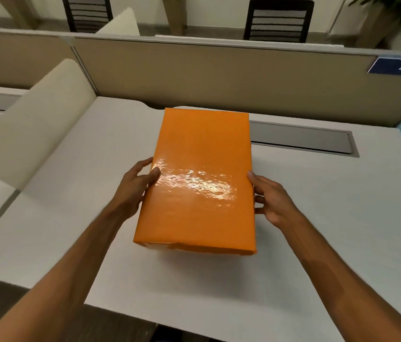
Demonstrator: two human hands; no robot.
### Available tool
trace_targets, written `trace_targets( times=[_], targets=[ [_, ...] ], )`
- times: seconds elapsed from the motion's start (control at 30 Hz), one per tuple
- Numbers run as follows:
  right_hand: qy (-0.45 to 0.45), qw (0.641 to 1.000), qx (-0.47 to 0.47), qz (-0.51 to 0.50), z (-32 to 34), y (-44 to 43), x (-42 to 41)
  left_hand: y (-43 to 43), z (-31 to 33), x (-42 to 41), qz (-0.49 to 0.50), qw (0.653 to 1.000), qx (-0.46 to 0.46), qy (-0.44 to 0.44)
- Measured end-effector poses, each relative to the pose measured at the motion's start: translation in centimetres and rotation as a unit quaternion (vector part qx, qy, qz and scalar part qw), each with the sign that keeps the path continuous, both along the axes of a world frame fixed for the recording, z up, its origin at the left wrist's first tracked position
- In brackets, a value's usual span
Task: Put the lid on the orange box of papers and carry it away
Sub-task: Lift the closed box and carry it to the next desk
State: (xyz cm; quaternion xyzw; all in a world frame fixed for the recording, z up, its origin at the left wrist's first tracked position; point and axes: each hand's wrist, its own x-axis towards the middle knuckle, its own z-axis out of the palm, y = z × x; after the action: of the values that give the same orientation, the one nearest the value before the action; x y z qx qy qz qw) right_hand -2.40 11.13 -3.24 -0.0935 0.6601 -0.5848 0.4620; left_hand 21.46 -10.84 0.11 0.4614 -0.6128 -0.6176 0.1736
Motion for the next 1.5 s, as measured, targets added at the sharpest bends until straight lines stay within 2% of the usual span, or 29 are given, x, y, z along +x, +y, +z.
trace_targets(
  times=[0.33, 0.7, 1.1, 1.5],
  targets=[
    [0.003, 1.0, -0.006, 0.017, 0.1, -10.5, 4.6, -10.3, 0.1, 5.3, -0.003, 1.0, 0.02, -0.02],
    [0.001, 1.0, 0.008, -0.013, -0.8, -26.7, 12.9, -28.7, 0.8, 11.7, -0.092, 0.993, 0.026, -0.064],
    [0.013, 1.0, 0.013, -0.007, 0.0, -42.3, 15.2, -43.0, 0.6, 10.8, -0.034, 0.991, -0.001, -0.133],
    [0.006, 0.998, 0.051, 0.02, -0.8, -49.8, 14.4, -50.1, -0.4, 10.2, -0.043, 0.986, -0.006, -0.159]
  ],
)
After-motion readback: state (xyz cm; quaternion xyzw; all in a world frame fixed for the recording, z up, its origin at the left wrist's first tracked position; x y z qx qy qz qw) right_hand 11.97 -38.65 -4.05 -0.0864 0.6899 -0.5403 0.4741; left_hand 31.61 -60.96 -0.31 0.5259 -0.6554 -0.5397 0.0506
